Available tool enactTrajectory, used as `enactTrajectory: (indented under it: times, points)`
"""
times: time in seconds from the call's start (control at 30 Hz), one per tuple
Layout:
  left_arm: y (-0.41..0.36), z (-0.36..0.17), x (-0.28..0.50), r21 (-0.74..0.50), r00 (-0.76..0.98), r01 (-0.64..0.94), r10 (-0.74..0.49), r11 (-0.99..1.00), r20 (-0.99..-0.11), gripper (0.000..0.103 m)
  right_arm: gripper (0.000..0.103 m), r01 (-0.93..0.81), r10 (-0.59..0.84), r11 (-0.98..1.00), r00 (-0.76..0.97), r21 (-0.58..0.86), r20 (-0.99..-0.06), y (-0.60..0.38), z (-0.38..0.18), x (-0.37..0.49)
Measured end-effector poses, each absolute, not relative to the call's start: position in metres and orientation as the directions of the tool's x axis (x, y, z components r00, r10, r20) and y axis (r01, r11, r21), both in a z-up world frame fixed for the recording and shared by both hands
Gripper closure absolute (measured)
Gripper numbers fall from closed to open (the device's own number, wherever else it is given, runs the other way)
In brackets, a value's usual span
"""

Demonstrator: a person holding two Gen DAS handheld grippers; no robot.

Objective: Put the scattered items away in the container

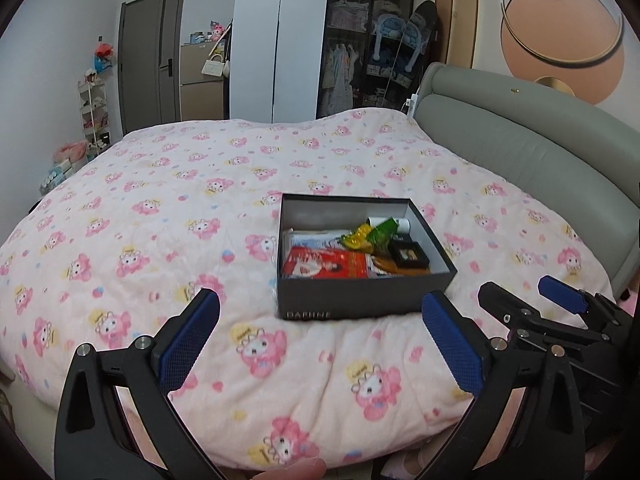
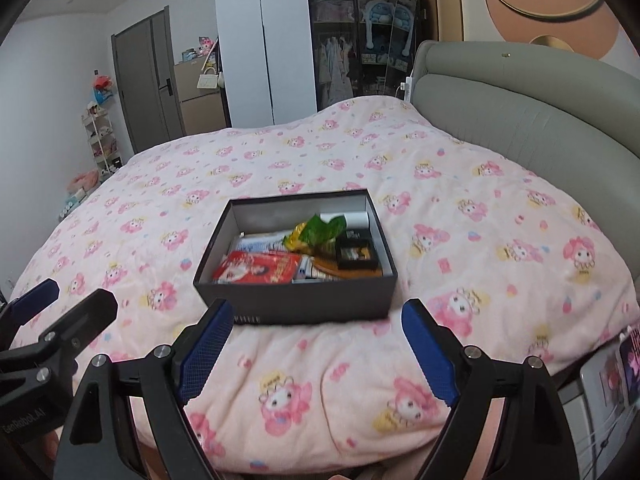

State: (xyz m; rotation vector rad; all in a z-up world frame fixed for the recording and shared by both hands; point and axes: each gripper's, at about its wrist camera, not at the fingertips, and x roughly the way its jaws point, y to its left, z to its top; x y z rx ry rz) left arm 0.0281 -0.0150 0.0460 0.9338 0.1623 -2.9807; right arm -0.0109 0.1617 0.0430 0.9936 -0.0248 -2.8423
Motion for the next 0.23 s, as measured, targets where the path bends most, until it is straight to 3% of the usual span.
enactTrajectory:
  times: [0.23]
  points:
    - [-0.01, 0.037, 0.046, -0.119, -0.822, 0.023, 0.049, -0.993, -0.567, 0.001, 0.018, 0.114, -0.124, -0.992, -0.781, 0.056, -0.611, 0.165, 0.038, 0.013]
